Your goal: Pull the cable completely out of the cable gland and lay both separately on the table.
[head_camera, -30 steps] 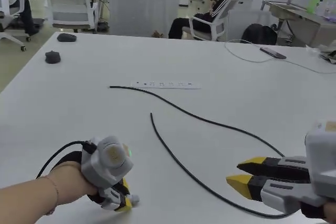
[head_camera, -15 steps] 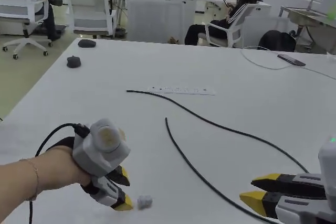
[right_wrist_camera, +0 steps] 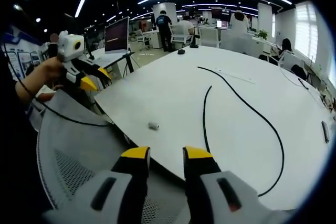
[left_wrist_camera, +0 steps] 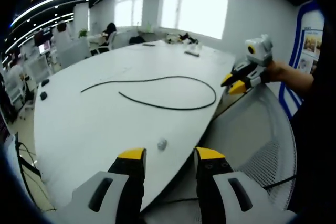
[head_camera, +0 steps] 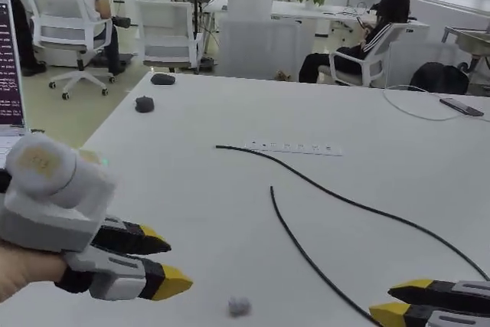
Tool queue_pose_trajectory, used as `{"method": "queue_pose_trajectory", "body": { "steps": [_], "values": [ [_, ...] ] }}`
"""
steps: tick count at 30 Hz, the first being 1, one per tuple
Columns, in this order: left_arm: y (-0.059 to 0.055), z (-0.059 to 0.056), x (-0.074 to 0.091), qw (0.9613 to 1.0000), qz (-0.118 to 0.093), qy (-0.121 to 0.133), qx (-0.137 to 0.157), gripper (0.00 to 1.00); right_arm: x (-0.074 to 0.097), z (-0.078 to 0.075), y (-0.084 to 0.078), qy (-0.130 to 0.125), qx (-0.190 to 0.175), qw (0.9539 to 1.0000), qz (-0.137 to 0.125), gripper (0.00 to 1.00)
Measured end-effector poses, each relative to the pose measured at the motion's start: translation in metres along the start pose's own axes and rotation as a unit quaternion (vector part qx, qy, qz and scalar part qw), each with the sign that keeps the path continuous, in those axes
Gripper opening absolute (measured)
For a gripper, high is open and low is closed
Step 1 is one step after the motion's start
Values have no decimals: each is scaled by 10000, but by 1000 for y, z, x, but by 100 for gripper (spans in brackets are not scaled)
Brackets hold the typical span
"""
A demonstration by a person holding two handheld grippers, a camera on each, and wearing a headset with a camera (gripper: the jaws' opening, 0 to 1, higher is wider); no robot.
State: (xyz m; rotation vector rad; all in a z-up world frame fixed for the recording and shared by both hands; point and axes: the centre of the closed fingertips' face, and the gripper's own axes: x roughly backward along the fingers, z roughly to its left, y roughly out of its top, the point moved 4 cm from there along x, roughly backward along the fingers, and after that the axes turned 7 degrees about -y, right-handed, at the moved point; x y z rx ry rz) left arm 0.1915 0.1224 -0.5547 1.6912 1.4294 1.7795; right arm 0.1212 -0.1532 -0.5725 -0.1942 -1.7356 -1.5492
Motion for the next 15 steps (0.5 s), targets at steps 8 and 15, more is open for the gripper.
{"method": "queue_pose_trajectory", "body": {
  "steps": [8, 15],
  "values": [
    [-26, 3, 13, 9978, -147, 491, 418, 40, 4, 0, -10, -88, -194, 9998, 62, 26],
    [-42, 0, 13, 9939, -319, 694, 797, 39, 5, 2, -19, -85, -420, 9990, 91, 27]
  ]
}}
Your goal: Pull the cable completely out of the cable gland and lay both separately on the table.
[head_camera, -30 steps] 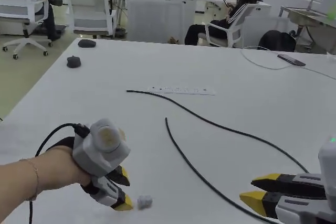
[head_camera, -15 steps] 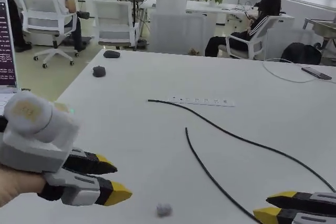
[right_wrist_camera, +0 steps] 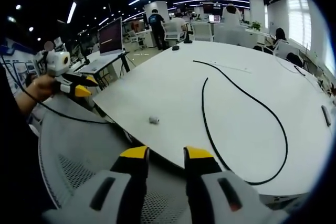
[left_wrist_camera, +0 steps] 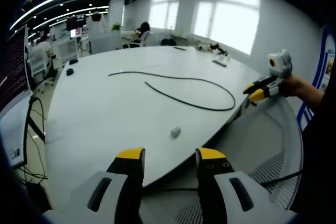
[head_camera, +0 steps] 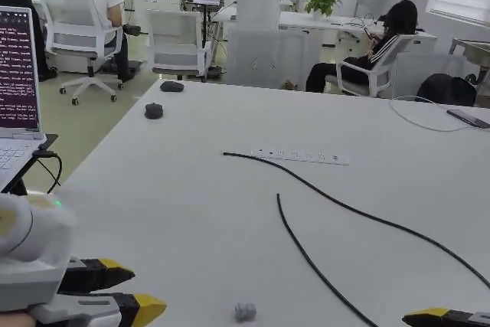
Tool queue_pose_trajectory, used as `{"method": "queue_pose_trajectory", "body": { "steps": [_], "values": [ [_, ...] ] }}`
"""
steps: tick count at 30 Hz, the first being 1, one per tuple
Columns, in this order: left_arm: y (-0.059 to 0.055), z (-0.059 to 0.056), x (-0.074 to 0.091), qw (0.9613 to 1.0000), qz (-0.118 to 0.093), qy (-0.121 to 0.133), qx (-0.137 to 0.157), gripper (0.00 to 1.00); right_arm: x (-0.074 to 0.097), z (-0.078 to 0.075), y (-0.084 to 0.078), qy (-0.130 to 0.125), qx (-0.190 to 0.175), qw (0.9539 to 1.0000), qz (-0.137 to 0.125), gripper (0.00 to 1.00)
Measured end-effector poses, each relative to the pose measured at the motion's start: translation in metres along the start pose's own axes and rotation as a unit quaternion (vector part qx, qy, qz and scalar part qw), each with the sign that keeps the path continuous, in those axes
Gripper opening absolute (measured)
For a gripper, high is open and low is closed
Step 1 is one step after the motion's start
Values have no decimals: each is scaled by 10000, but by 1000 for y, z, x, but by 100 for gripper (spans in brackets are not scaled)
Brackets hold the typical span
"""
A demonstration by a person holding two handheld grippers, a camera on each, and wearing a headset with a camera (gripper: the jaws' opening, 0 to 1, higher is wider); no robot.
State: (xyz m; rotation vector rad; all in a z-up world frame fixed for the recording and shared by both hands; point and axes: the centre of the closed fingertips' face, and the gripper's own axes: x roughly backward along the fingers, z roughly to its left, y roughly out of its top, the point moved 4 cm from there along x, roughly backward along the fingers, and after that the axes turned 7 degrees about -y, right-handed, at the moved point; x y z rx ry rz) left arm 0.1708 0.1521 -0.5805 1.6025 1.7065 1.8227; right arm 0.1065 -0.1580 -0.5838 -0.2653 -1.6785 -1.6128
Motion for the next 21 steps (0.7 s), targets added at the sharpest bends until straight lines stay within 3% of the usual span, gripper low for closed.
{"method": "queue_pose_trajectory", "body": {
  "steps": [7, 21],
  "values": [
    [-6, -1, -3, 10000, 66, 10, 20, 39, -4, 1, -6, 7, -118, 9999, 69, 29],
    [-4, -4, -5, 10000, 70, -40, 16, 39, -6, 3, -10, 24, -131, 9997, 184, 29]
  ]
}}
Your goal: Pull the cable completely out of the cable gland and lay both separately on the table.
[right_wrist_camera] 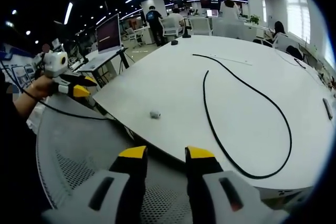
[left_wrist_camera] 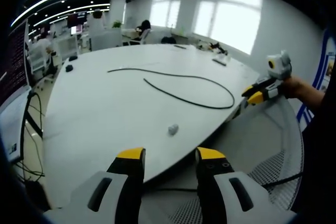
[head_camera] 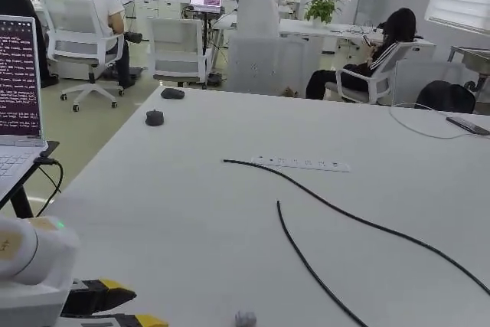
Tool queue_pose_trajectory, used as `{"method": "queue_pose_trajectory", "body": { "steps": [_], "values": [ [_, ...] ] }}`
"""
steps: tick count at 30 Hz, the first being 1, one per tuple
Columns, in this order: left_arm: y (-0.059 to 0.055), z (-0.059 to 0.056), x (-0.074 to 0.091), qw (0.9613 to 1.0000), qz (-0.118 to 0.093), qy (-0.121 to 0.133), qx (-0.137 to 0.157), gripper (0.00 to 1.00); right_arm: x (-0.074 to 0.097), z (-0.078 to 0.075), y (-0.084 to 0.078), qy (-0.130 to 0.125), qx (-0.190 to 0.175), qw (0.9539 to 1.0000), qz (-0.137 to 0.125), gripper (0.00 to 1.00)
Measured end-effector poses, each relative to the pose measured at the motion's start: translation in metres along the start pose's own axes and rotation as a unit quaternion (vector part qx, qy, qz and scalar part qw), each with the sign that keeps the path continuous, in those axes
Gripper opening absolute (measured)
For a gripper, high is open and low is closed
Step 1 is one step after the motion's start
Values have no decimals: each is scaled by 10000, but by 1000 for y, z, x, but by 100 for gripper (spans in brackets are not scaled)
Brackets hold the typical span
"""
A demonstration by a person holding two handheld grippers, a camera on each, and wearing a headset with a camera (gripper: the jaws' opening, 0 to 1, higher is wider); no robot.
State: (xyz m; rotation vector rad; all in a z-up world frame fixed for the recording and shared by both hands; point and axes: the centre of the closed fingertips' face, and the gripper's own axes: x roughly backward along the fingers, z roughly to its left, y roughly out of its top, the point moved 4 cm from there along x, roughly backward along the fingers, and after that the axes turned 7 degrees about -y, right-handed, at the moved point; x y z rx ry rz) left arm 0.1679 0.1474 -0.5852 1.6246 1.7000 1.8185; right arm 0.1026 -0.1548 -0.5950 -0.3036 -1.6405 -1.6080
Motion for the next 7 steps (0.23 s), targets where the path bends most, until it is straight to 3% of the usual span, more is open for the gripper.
{"method": "queue_pose_trajectory", "body": {
  "steps": [7],
  "values": [
    [1, -2, -2, 10000, 39, -16, -51, 39, 0, 0, 1, 2, -16, 10000, -9, 29]
  ]
}}
